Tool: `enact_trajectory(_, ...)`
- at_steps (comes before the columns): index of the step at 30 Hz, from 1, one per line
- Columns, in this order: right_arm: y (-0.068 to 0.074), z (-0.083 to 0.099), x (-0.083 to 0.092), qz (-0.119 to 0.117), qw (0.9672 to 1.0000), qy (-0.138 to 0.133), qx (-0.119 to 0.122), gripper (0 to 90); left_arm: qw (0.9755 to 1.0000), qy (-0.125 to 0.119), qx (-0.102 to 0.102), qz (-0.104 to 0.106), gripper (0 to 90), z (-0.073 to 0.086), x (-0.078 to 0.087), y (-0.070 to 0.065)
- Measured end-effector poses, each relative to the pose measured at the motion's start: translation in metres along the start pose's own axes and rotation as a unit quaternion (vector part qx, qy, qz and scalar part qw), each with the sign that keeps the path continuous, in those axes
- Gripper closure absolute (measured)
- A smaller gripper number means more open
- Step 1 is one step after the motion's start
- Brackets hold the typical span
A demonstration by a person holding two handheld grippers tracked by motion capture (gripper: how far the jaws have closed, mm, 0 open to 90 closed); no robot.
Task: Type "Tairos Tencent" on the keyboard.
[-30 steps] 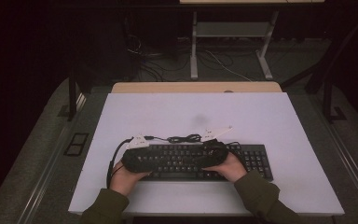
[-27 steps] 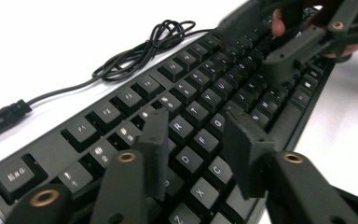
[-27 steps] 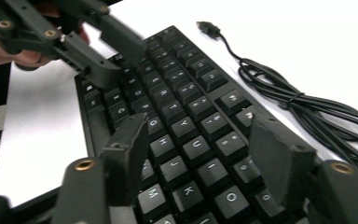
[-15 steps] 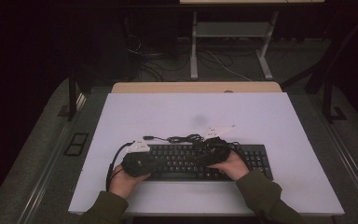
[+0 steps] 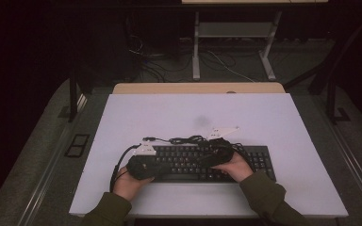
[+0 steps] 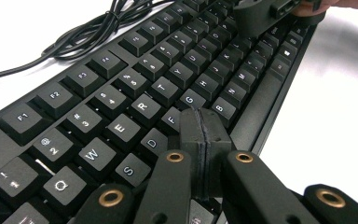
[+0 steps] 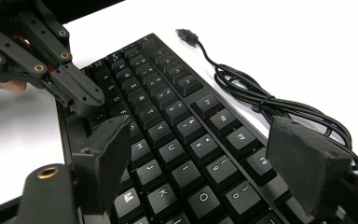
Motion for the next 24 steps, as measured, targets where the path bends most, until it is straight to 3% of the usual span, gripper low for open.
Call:
enact_trajectory(9,-0.0003,0.0013,-0.0009,-0.003,1.0000,0.004,0.001,16.0,1.0000,0.006,-0.002,0.002,89.1,0.0015,-0.0028,-0.0008)
enact_trajectory(24,-0.0003,0.0021,-0.0012,-0.003,1.0000,0.006,0.001,16.0,0.9999,0.013,-0.004,0.000,89.2,0.0033,-0.0043,0.0000)
Point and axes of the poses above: each handheld gripper's, and its own axes: x roughly backward along the jaws, z roughly out of its underside, y roughly to its left, the point moved 8 cm from there along -x, roughly forward along the jaws, and after that the axes turned 2 degrees about z, right-handed, at the moved point
